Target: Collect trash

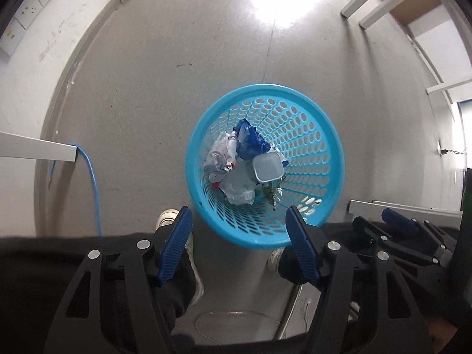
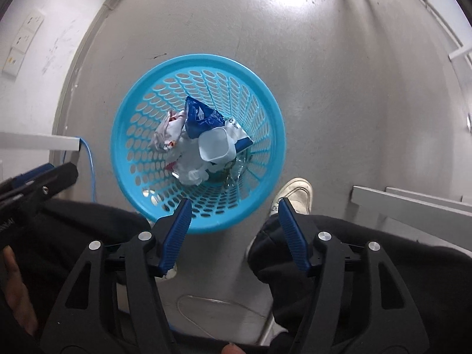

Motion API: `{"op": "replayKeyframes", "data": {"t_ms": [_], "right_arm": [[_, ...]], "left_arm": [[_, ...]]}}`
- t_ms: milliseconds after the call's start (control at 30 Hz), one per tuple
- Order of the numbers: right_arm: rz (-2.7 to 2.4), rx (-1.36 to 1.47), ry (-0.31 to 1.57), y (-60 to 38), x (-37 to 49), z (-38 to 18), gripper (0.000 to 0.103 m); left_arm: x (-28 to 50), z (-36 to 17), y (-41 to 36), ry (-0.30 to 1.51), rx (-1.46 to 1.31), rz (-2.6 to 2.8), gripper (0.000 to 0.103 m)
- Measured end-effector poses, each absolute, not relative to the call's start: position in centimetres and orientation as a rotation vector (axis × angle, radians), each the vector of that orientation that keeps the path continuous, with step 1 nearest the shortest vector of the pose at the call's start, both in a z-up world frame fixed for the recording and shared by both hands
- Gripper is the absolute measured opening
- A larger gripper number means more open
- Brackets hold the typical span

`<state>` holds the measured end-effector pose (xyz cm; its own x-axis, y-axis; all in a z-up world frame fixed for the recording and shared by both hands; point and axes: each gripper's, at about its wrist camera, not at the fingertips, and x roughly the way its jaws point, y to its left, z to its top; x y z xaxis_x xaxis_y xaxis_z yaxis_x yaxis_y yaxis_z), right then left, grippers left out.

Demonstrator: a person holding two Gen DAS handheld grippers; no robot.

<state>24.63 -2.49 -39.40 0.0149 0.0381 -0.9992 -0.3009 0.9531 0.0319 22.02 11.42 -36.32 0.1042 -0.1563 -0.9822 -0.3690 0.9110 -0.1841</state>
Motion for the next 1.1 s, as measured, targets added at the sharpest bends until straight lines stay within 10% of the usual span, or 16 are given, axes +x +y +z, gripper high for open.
{"op": "replayKeyframes", "data": {"t_ms": [1100], "right_arm": [[0.485, -0.194, 1.120, -7.7, 9.4, -20.6, 0.084]], "left_arm": [[7.6, -18.9, 7.0, 1.057, -0.227, 0.061, 0.090]]}}
